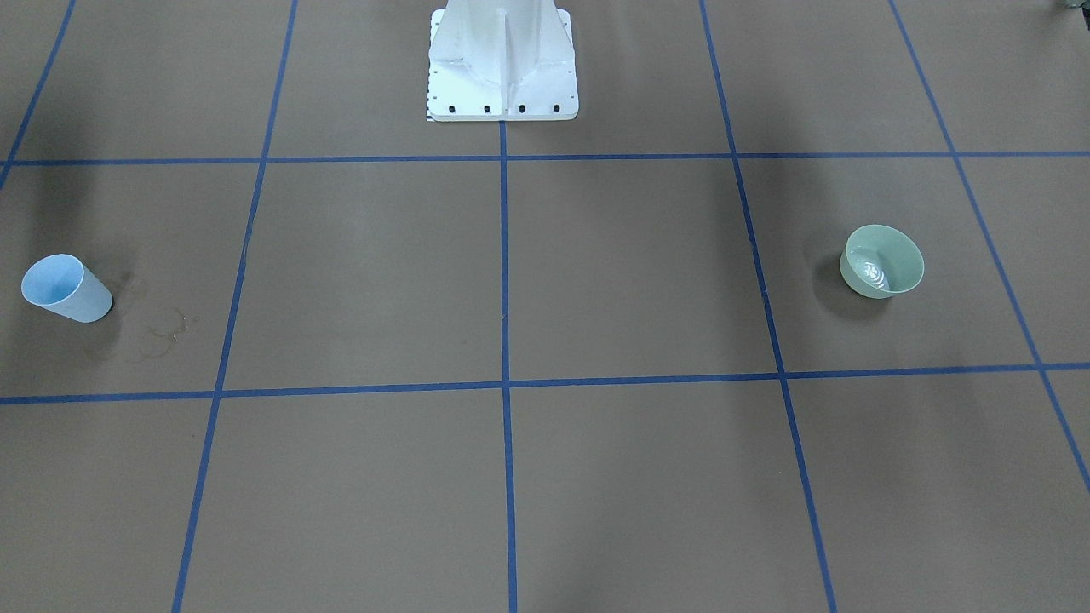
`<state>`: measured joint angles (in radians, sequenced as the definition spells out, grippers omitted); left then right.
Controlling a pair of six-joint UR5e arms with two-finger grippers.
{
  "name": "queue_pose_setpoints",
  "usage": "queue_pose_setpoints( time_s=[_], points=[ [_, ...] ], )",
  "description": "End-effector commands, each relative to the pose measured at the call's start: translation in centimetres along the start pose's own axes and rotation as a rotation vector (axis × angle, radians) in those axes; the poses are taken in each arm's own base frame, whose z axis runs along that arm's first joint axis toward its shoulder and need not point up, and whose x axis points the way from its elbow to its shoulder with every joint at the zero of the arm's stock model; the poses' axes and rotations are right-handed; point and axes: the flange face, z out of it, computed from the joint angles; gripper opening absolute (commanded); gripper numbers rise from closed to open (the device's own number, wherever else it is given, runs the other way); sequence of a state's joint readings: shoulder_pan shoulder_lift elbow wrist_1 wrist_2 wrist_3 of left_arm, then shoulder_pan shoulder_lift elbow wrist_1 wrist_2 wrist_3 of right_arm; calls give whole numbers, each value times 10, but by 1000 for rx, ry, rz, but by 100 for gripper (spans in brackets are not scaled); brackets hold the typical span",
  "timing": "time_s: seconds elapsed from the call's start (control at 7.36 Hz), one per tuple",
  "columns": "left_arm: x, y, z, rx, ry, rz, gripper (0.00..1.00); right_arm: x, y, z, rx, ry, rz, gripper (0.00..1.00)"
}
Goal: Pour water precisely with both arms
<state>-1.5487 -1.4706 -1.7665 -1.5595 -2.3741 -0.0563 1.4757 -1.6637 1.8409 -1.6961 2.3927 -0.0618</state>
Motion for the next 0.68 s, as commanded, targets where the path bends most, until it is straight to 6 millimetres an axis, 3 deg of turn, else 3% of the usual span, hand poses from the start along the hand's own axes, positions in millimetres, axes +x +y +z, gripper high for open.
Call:
queue_pose_setpoints(
  time_s=[0.0, 0.54],
  points=[
    [0, 0, 1, -3, 1, -1, 100, 2, 4, 2, -3, 3, -6, 100],
    [9, -3, 5, -7, 27, 14, 99, -3, 3, -2, 6, 3, -7, 100]
  ],
)
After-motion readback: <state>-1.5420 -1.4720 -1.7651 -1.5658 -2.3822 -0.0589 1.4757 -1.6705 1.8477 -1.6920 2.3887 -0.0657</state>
